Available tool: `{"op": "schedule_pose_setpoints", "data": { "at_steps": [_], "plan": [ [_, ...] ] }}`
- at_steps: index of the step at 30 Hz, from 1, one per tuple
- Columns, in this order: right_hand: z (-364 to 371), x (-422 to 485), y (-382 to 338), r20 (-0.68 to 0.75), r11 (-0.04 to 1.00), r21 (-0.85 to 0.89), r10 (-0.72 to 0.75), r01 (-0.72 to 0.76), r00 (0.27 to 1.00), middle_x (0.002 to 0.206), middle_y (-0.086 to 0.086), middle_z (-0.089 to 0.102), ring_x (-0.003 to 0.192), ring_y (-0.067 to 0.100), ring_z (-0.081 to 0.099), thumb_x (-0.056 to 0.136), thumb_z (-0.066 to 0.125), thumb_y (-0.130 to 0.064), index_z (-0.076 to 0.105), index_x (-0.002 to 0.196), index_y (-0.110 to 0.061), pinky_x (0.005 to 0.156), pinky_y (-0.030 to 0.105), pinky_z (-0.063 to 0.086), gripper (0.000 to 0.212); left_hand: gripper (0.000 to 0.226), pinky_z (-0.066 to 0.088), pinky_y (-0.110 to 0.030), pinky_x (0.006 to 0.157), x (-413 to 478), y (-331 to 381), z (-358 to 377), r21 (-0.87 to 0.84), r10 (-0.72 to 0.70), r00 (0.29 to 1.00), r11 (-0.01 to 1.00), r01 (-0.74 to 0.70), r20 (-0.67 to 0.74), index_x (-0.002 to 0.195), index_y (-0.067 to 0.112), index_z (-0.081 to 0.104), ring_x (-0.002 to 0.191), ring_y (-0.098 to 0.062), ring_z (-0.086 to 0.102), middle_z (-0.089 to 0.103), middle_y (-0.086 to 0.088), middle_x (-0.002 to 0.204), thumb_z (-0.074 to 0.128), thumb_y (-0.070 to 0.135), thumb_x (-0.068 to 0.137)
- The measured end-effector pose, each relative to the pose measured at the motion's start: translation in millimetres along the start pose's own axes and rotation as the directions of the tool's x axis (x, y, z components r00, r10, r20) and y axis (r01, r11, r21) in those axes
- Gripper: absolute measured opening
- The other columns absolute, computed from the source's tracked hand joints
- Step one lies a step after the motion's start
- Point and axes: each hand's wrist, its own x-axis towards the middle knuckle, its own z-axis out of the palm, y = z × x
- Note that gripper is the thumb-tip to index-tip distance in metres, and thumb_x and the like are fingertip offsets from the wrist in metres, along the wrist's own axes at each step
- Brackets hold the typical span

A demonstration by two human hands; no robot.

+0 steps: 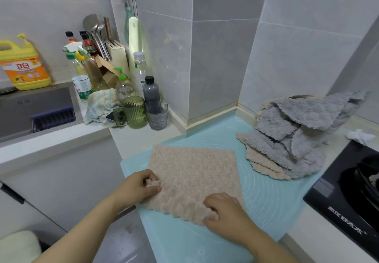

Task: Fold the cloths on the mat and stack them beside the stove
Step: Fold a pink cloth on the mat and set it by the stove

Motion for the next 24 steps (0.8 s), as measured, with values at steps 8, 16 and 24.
{"op": "schedule_pose_setpoints", "data": {
  "at_steps": [8,16,24],
  "plan": [
    [-48,8,31,-0.008,0.957,0.111,0.27,-0.268,0.963,0.063,-0.007,0.05,0.054,0.005,0.042,0.079,0.059,-0.031,0.052,0.067,-0.024,0.052,0.022,0.031,0.016,0.012,0.047,-0.021,0.059,27,14,-19,-0.217,-0.084,0.992,0.974,0.063,-0.091,0.099,0.016,0.062,0.068,-0.017,0.053,0.06,-0.007,0.081,0.064,0.015,0.087],
    [-60,50,48,-0.235,0.719,0.633,0.53,-0.285,0.815,0.063,0.004,0.051,0.058,0.015,0.045,0.087,0.063,-0.015,0.051,0.066,-0.01,0.053,0.025,0.03,0.024,0.022,0.043,-0.018,0.048,67,10,-20,-0.445,-0.247,0.956,0.882,0.155,-0.156,0.103,0.014,0.062,0.057,-0.017,0.046,0.048,-0.004,0.069,0.069,0.009,0.083],
    [-59,91,59,-0.24,0.61,0.714,0.674,-0.344,0.698,0.077,0.025,0.057,0.066,0.019,0.047,0.09,0.055,-0.014,0.06,0.089,0.011,0.056,0.028,0.033,0.026,0.013,0.043,-0.026,0.053,107,6,-17,-0.393,-0.318,0.92,0.895,0.211,-0.228,0.077,0.01,0.06,0.053,-0.019,0.049,0.057,-0.004,0.066,0.072,0.015,0.081]
  ]
}}
